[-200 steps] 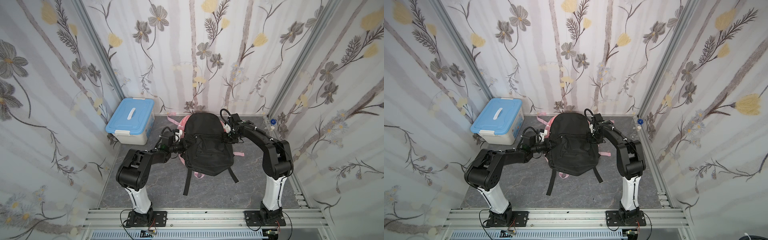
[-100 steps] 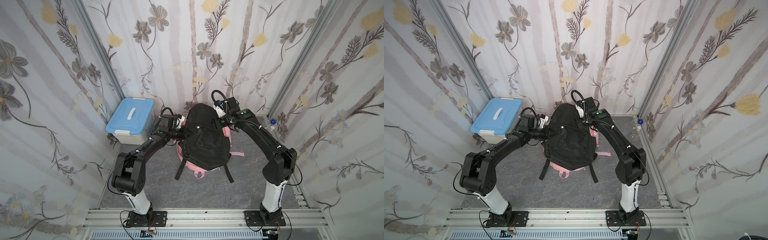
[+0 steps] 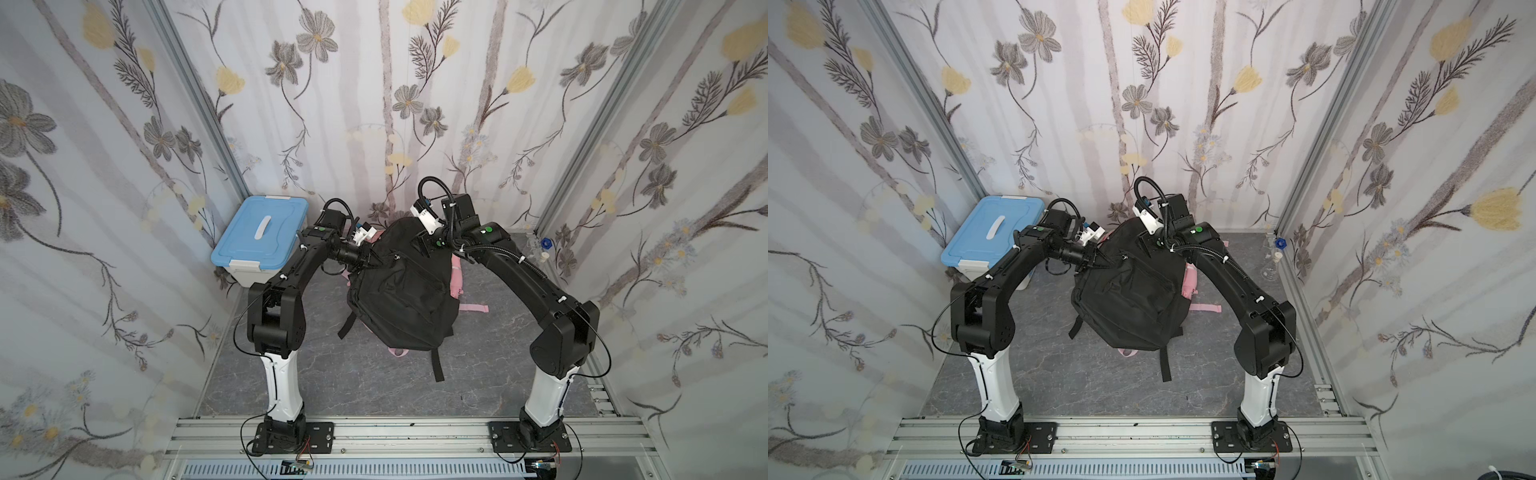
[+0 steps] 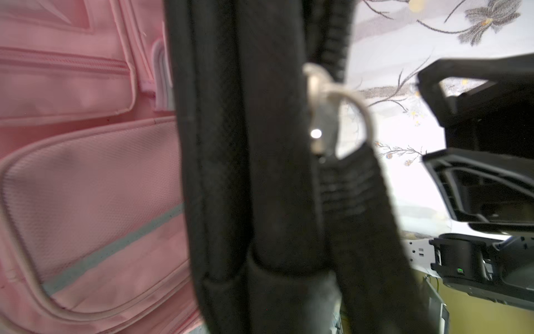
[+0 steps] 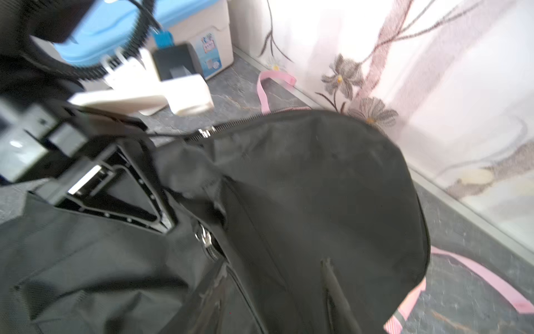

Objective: Zip up the backpack
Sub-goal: Adjust the backpack on the backpack.

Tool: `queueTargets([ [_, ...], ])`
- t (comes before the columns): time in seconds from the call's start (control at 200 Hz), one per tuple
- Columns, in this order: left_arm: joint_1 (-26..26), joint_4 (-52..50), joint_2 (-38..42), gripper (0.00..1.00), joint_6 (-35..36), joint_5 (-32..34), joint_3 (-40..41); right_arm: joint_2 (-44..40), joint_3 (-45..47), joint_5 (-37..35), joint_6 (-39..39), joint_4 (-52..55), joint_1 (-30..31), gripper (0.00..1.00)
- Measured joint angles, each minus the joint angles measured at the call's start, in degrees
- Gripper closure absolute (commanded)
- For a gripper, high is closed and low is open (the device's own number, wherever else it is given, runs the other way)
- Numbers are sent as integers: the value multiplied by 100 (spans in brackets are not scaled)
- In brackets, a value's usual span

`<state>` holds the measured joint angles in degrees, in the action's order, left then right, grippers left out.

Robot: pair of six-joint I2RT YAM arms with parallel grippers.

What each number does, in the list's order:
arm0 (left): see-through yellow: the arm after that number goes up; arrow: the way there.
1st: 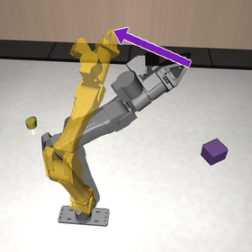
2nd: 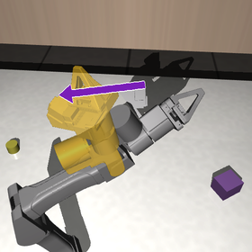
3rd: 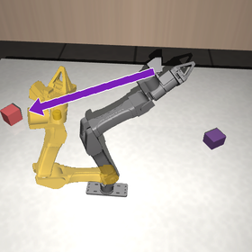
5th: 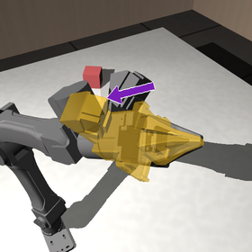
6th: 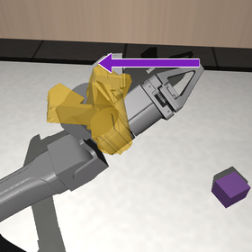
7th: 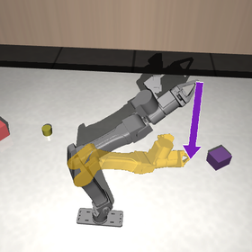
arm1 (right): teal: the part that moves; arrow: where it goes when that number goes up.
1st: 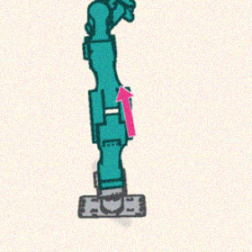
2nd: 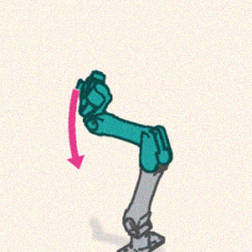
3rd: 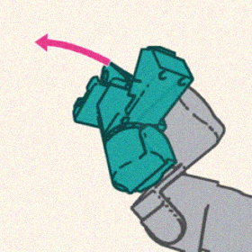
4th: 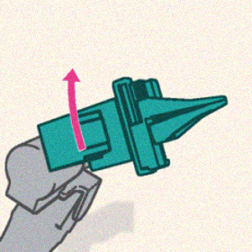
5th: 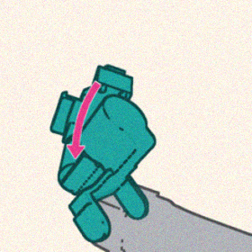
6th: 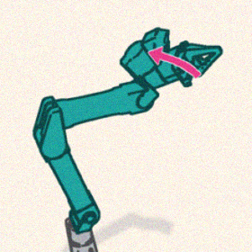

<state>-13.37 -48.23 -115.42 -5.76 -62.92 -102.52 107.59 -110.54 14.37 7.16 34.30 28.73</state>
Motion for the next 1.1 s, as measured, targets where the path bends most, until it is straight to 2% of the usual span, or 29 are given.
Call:
queueTargets([
  [0.32, -164, -197, -31, 100, 238, -122, 0, 1064, -1836, 667, 684, 634, 295, 49],
  [0.654, -170, -240, -37, 100, 258, -122, -11, 1150, -1934, 890, 1047, 1482, 350, 51],
  [1.099, -278, -247, -37, 100, 256, -120, -33, 1432, -2116, 1005, 1091, 1478, 496, 49],
])
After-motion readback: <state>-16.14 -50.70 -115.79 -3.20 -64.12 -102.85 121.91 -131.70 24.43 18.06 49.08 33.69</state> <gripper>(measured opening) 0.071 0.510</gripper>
